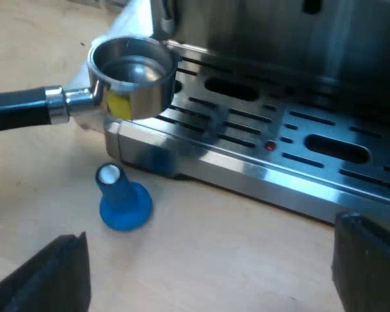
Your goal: Put the handle in the coffee machine
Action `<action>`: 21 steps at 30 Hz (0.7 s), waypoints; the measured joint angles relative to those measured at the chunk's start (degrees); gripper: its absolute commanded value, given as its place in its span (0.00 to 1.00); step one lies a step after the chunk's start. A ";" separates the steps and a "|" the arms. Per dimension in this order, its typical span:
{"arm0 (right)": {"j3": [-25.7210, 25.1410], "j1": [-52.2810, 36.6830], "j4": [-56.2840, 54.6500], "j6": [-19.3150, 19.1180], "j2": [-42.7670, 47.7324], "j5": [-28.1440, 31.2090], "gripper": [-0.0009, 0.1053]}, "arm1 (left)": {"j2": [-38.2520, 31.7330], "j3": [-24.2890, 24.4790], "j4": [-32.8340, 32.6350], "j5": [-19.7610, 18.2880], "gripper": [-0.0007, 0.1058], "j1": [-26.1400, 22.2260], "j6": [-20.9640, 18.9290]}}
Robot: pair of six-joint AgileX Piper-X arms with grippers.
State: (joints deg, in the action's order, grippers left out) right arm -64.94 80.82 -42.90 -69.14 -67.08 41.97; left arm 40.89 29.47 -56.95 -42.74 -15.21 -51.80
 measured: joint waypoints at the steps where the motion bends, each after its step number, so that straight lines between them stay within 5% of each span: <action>1: 0.32 0.00 1.86 0.00 -1.10 0.25 0.73 | 0.00 0.00 0.00 -0.06 0.01 -1.30 1.65; 9: 0.65 0.00 14.47 0.22 -8.25 4.75 0.73 | 0.00 0.00 0.00 -0.50 0.01 -2.83 4.01; 21: 0.65 0.00 17.03 0.22 -10.87 9.88 0.73 | 0.96 0.00 0.00 -3.13 0.01 -2.83 5.46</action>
State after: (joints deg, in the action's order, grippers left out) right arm -64.29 80.82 -25.87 -68.92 -77.95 51.85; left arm 41.84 29.47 -56.95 -45.87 -18.05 -46.34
